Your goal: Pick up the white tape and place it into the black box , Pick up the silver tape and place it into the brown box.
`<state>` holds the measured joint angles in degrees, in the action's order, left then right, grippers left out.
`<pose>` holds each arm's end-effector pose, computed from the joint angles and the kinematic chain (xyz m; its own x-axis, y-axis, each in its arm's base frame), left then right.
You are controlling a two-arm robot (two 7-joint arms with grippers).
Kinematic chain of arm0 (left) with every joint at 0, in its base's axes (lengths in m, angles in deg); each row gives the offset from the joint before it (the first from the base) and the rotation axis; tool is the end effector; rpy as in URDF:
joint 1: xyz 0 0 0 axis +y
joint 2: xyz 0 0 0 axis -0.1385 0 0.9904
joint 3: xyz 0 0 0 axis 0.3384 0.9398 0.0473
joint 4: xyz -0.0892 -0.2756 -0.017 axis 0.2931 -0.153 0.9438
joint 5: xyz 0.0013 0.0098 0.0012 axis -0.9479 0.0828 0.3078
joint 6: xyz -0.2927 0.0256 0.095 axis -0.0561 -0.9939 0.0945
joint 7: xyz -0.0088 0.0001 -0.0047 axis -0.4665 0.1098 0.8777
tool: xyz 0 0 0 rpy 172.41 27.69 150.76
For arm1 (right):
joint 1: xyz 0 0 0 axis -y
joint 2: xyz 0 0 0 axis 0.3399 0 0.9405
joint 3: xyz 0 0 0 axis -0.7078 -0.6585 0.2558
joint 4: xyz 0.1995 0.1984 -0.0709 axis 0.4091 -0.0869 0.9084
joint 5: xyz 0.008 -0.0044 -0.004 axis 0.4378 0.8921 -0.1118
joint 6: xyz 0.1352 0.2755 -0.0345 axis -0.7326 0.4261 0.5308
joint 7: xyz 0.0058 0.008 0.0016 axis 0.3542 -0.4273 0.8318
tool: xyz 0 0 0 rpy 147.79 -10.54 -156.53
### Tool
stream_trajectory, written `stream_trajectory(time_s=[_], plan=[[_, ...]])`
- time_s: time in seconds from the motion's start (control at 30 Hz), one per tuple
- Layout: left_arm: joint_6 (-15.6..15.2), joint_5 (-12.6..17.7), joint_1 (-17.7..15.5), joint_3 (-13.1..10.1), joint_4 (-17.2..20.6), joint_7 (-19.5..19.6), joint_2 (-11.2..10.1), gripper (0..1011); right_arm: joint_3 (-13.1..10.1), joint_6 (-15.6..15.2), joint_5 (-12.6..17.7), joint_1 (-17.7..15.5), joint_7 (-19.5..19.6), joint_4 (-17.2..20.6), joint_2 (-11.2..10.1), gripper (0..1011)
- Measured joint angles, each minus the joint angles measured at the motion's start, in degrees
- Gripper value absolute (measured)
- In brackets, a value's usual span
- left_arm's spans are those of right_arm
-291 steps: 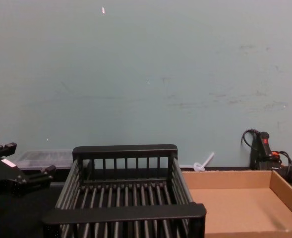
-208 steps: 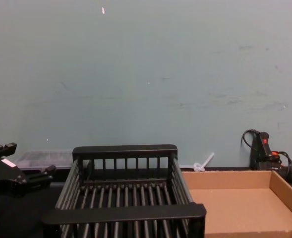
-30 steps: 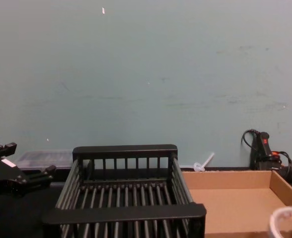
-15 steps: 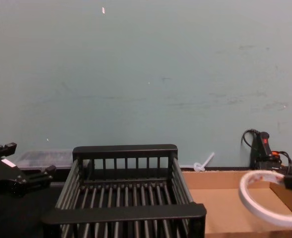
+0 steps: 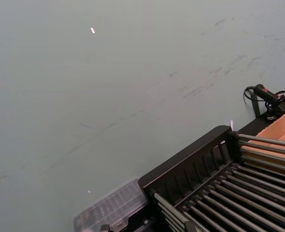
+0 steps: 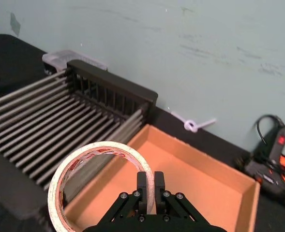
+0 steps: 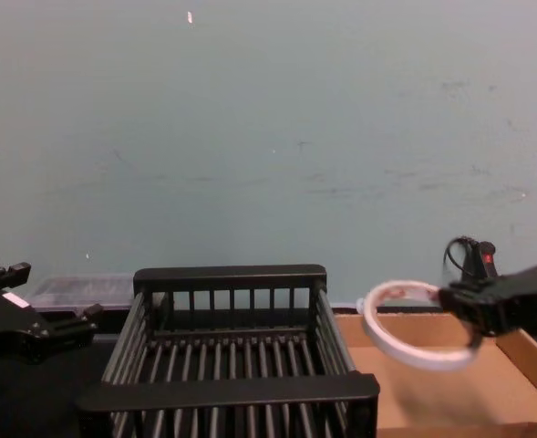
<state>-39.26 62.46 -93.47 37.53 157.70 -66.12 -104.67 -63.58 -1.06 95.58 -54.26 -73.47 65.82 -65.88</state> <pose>0.3580 0.0828 -0.3021 0.2923 0.8803 0.3737 -0.9552 0.2874 0.0702 0.3871 -0.0298 -0.2353 0.5681 -0.8091 0.1504 0.8046 0.5077 -0.3080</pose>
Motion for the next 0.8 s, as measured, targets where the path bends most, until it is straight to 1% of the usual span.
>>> stream_trajectory(time_s=[0.03,0.07,0.1,0.17,0.27,0.3,0.4,0.5,0.53,0.8], plan=[[0.0,0.0,0.0,0.0,0.0,0.0,0.0,1001,0.44,0.01,-0.39,0.97,0.17,-0.98,0.81,95],[0.0,0.0,0.0,0.0,0.0,0.0,0.0,1001,0.44,0.01,-0.39,0.97,0.17,-0.98,0.81,95],[0.0,0.0,0.0,0.0,0.0,0.0,0.0,1001,0.96,0.04,-0.87,1.96,0.26,-1.92,1.67,95],[0.0,0.0,0.0,0.0,0.0,0.0,0.0,1001,1.42,0.08,-1.34,2.89,0.35,-2.92,2.45,95],[0.0,0.0,0.0,0.0,0.0,0.0,0.0,1001,2.56,0.24,-2.58,5.21,0.39,-5.22,4.3,95],[0.0,0.0,0.0,0.0,0.0,0.0,0.0,1001,2.56,0.24,-2.58,5.21,0.39,-5.22,4.3,95],[0.0,0.0,0.0,0.0,0.0,0.0,0.0,1001,3.63,0.4,-3.77,7.11,0.31,-7.14,5.89,95],[0.0,0.0,0.0,0.0,0.0,0.0,0.0,1001,4.18,0.51,-4.44,8.23,0.18,-8.25,6.81,95],[0.0,0.0,0.0,0.0,0.0,0.0,0.0,1001,4.52,0.61,-4.85,8.93,0.07,-8.94,7.44,95],[0.0,0.0,0.0,0.0,0.0,0.0,0.0,1001,5.96,0.88,-6.26,11.59,-0.58,-12.43,10.41,95]])
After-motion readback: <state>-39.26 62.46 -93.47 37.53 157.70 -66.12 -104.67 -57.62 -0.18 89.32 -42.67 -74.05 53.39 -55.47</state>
